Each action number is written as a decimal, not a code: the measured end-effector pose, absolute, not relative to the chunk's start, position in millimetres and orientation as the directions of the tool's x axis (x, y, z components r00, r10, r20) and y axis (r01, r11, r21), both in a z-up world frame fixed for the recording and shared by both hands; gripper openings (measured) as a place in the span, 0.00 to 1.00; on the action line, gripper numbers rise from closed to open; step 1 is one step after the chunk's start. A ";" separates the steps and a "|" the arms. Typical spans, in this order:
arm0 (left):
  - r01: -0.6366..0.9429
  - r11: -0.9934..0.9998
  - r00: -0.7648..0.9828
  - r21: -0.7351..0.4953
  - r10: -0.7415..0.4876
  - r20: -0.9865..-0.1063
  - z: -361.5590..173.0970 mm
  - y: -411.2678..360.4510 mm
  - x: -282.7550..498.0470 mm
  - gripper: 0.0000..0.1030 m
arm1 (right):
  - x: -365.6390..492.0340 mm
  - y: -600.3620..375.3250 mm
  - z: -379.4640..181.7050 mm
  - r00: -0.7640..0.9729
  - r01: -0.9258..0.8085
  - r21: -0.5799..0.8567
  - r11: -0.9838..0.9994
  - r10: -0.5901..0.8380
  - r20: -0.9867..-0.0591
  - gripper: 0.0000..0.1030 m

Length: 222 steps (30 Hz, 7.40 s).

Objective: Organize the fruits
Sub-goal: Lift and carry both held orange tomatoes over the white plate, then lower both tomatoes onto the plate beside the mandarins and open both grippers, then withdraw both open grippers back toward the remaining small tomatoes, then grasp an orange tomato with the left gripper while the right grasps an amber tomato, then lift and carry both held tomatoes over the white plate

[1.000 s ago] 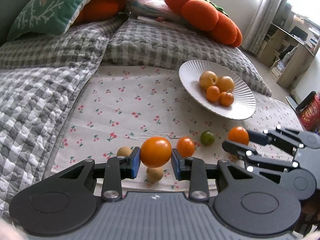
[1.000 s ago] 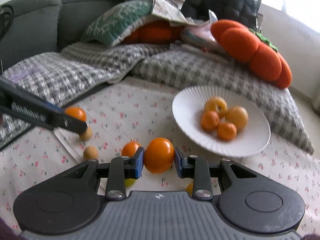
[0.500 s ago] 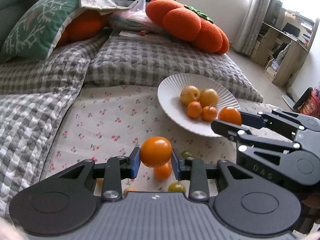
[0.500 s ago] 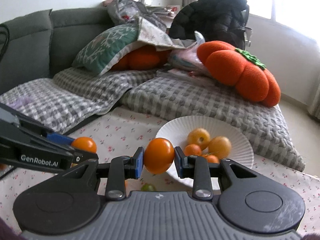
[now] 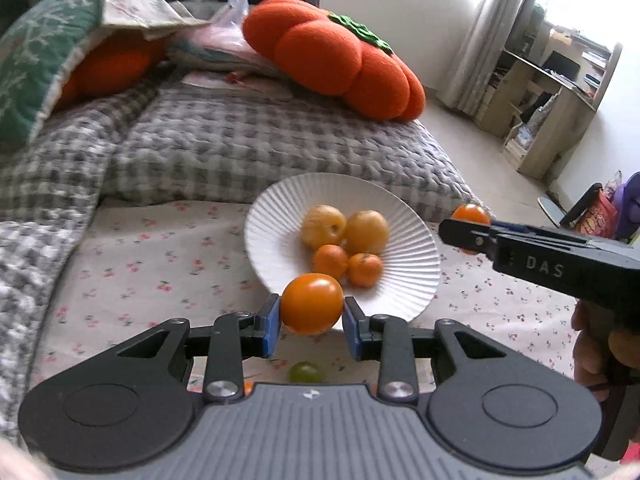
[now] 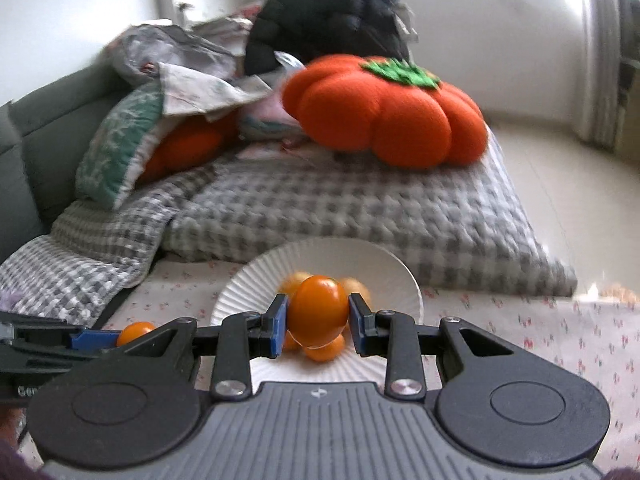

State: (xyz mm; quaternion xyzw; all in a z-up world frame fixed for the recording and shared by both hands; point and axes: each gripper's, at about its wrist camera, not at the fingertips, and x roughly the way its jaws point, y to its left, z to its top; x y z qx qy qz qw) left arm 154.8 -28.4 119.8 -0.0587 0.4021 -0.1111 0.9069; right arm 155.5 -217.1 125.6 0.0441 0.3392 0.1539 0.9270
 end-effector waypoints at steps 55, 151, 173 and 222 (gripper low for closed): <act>0.097 0.906 0.622 -0.412 -0.378 -0.685 72.9 -18.6 233.8 0.32 | 188.1 -216.0 71.1 0.657 -0.194 0.339 0.920 0.379 -0.652 0.38; 0.052 0.999 0.683 0.017 -0.023 -0.730 89.6 34.7 10.4 0.79 | 54.3 -165.6 72.5 0.631 -0.484 0.016 0.875 0.361 -0.687 0.61; 0.079 0.996 0.600 -0.033 -0.074 -0.797 57.9 2.9 122.9 0.58 | 85.0 -149.7 49.2 0.653 -0.472 -0.060 0.880 0.303 -0.694 0.46; 0.105 0.994 0.682 -0.038 -0.100 -0.724 114.7 -19.1 117.8 0.20 | 79.6 -151.7 105.1 0.675 -0.538 -0.019 0.843 0.417 -0.609 0.25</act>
